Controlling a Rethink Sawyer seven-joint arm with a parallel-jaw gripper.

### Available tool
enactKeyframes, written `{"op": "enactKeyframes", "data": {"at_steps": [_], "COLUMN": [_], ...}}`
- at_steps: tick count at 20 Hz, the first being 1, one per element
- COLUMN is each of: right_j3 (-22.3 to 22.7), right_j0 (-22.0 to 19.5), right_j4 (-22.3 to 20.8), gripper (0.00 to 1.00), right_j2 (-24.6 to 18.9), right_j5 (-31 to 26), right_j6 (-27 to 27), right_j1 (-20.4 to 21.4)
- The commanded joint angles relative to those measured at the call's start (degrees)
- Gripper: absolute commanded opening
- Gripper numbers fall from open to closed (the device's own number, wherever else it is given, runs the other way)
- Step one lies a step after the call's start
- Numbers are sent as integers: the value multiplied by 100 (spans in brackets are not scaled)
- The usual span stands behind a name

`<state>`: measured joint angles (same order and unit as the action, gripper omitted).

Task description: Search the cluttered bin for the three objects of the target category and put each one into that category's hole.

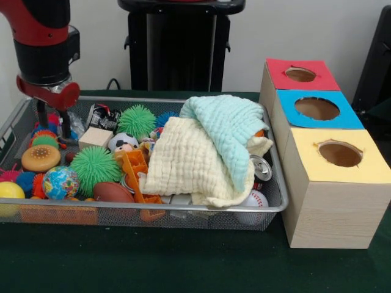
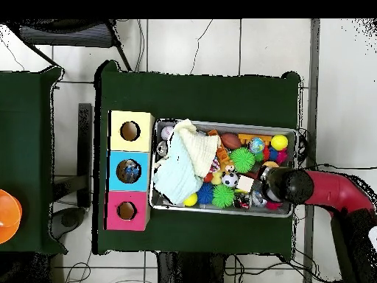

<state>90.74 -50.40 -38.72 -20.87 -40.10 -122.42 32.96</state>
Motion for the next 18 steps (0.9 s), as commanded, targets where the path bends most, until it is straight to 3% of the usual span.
{"op": "enactKeyframes", "data": {"at_steps": [1,4,9,18], "right_j3": [-774,-813,-788,-445], "right_j0": [-79,-181,-216,-364], "right_j4": [-152,-70,-54,28], "gripper": [100,100,100,100], "right_j2": [-545,-501,-348,-342], "right_j5": [-1113,-1432,-1832,-1767], "right_j6": [2323,2479,2643,2458], "right_j1": [-535,-985,-1348,-1229]}}
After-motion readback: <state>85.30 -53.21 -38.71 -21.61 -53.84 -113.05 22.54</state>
